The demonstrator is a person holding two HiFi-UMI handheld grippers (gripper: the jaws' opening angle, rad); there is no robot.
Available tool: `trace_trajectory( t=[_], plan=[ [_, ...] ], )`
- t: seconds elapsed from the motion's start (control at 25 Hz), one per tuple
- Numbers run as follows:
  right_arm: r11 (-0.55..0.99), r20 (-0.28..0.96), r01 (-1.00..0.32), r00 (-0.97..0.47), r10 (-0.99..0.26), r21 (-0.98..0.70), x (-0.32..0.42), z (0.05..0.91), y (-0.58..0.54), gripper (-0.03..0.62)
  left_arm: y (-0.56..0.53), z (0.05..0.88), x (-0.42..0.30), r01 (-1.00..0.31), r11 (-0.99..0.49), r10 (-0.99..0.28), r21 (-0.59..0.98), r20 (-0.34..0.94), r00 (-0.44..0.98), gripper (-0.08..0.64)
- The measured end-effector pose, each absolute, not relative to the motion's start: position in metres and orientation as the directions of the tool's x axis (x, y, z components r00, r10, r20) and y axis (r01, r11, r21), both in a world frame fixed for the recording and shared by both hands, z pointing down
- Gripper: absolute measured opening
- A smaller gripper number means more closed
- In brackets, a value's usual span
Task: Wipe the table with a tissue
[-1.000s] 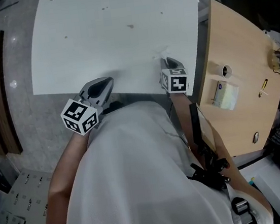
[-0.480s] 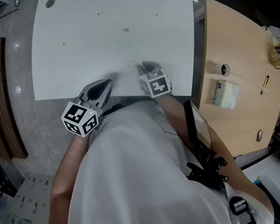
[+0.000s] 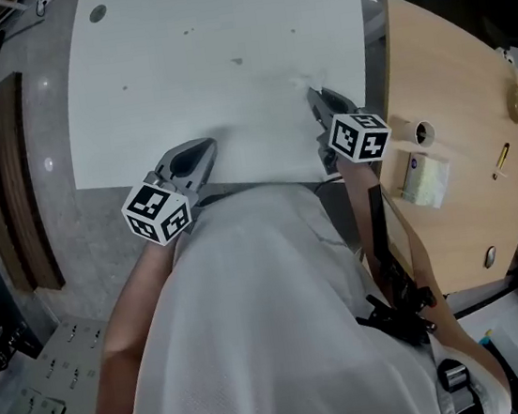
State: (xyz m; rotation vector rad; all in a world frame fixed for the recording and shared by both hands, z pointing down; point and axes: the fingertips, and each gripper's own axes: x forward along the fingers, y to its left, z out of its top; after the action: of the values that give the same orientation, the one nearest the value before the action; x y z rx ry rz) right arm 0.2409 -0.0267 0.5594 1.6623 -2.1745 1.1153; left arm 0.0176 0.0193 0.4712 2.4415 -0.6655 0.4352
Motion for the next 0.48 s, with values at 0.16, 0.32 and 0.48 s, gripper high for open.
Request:
trace_trajectory(
  t=[0.16, 0.32, 0.48],
  plan=[
    [0.025, 0.551, -0.897, -0.293, -0.781, -0.441, 0.284, 0.555, -0.024, 0.029, 0.011, 0.468, 0.028, -0.545, -0.72, -0.362, 0.43, 0.437, 0.823, 0.006],
    [0.03, 0.572, -0.915, -0.277, -0.772, -0.402, 0.298, 0.556, -0.019, 0.029, 0.011, 0.468, 0.032, -0.543, -0.718, -0.353, 0.435, 0.445, 0.823, 0.006],
    [0.077, 0.675, -0.961, -0.242, -0.697, -0.266, 0.293, 0.578, -0.003, 0.029, 0.012, 0.472, 0.036, -0.528, -0.725, -0.327, 0.443, 0.452, 0.83, 0.006]
  ],
)
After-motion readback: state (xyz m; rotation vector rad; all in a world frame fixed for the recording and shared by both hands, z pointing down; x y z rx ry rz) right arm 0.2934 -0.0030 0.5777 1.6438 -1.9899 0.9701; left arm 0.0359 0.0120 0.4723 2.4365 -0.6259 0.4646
